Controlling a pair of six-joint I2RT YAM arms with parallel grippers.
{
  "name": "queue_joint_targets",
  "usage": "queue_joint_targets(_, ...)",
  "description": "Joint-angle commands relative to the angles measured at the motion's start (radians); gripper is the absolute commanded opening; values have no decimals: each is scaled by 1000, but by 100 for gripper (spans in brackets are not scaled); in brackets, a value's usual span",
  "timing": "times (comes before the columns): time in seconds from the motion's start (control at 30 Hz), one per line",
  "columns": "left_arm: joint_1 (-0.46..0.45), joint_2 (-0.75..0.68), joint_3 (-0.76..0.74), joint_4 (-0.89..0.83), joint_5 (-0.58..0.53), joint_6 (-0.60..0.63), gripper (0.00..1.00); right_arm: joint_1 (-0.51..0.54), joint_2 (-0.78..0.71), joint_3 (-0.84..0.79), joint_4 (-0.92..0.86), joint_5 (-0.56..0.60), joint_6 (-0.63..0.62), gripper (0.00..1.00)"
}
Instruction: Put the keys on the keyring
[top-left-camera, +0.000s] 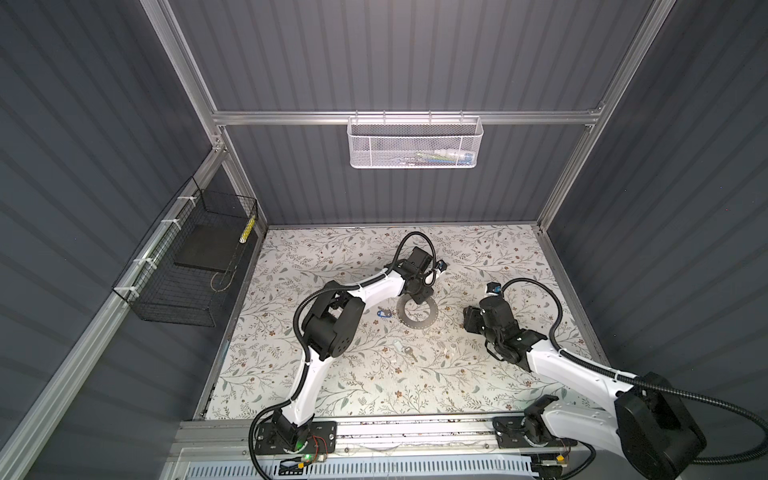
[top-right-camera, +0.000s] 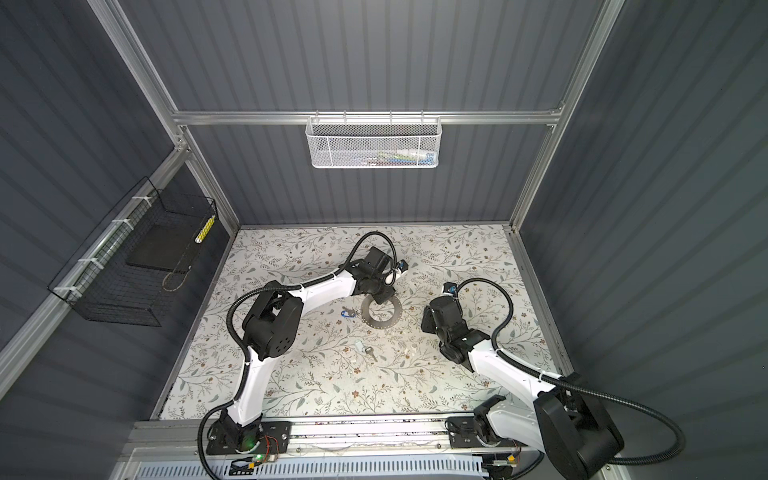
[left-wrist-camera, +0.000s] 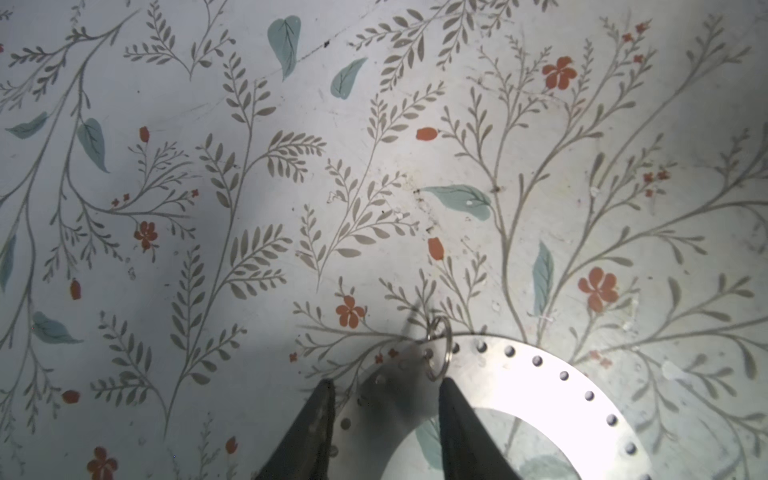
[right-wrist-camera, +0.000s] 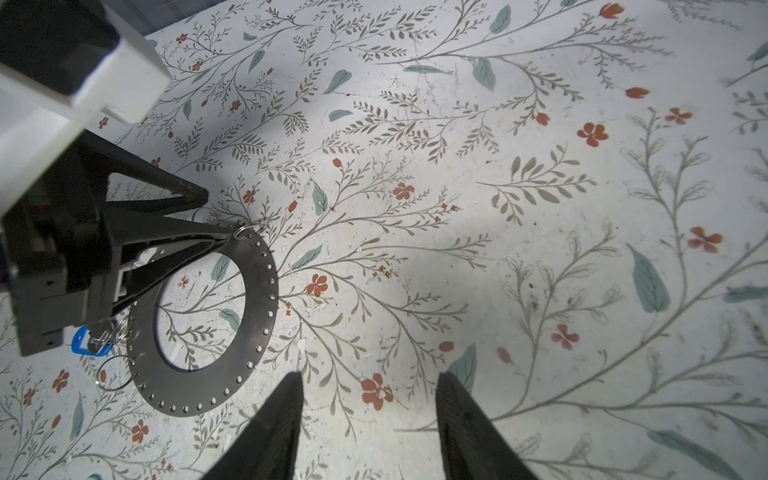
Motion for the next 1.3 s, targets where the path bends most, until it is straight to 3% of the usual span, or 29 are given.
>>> queue_joint_targets(0.0, -3, 30, 47, -24, 21, 13, 40, -3, -9, 7, 14, -1, -5, 53)
queue_joint_targets(0.27, -3, 35, 48, -12, 39, 18, 36, -8, 3, 13, 14, -12, -6, 51)
queue_joint_targets(0.47, -4, -23, -6, 24, -27, 6, 36, -10, 13, 17, 16, -12, -3, 51)
queue_joint_targets(0.93, -4, -57, -49, 102, 76, -40, 36, -16, 15, 16, 14, -18, -3, 51)
queue_joint_targets(1.27, -5, -12, -26, 80, 107, -40, 30, -18, 24, 23, 13, -25, -5, 50)
